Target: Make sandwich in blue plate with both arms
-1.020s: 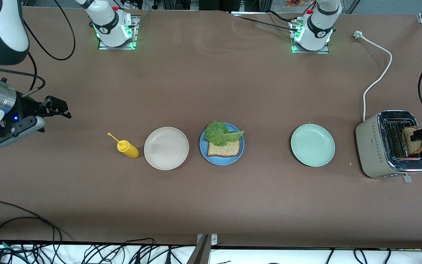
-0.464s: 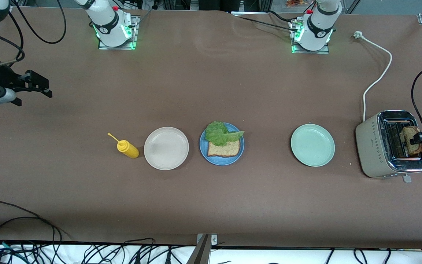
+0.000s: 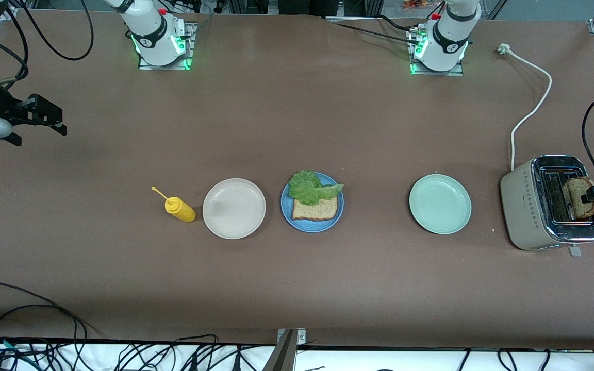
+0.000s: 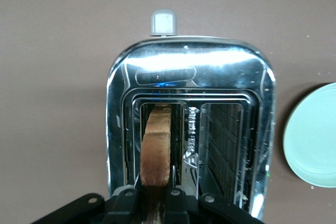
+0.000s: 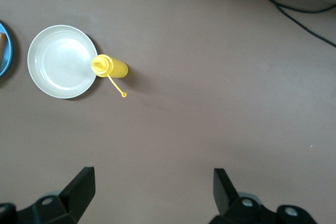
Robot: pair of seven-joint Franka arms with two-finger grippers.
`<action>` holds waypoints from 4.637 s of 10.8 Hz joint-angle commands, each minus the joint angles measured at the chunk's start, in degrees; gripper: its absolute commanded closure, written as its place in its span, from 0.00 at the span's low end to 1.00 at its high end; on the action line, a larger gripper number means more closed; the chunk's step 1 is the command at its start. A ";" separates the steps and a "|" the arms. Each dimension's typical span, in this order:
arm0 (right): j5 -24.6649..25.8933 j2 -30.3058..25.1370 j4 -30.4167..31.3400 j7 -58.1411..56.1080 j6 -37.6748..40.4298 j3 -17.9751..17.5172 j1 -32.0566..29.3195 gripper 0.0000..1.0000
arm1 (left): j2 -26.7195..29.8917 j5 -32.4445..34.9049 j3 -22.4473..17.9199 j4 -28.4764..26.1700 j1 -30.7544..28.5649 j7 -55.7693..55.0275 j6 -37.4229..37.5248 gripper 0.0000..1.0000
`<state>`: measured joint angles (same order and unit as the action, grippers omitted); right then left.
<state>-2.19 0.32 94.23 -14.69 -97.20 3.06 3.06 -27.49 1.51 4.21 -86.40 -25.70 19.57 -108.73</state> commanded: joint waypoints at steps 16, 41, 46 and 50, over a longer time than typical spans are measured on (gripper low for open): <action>5.36 3.73 -5.98 20.32 -2.65 -0.60 3.35 0.00 | 10.36 -4.45 12.40 5.72 19.97 -4.42 23.83 1.00; 0.79 4.25 -5.81 22.78 -2.29 0.10 1.69 0.00 | -27.62 -64.26 12.13 5.36 29.39 23.06 -1.05 1.00; 0.79 4.43 -5.81 22.78 -2.38 0.10 1.77 0.00 | -28.15 -63.38 11.96 5.45 29.74 24.47 -2.80 0.00; 0.79 4.43 -5.81 22.78 -2.38 0.10 1.77 0.00 | -26.05 -55.26 9.85 6.15 29.92 23.50 -2.89 0.00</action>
<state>-0.25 4.25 89.70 8.50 -100.47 3.19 5.25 -54.82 -59.92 15.57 -81.46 3.74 42.58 -111.57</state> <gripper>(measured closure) 0.000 0.110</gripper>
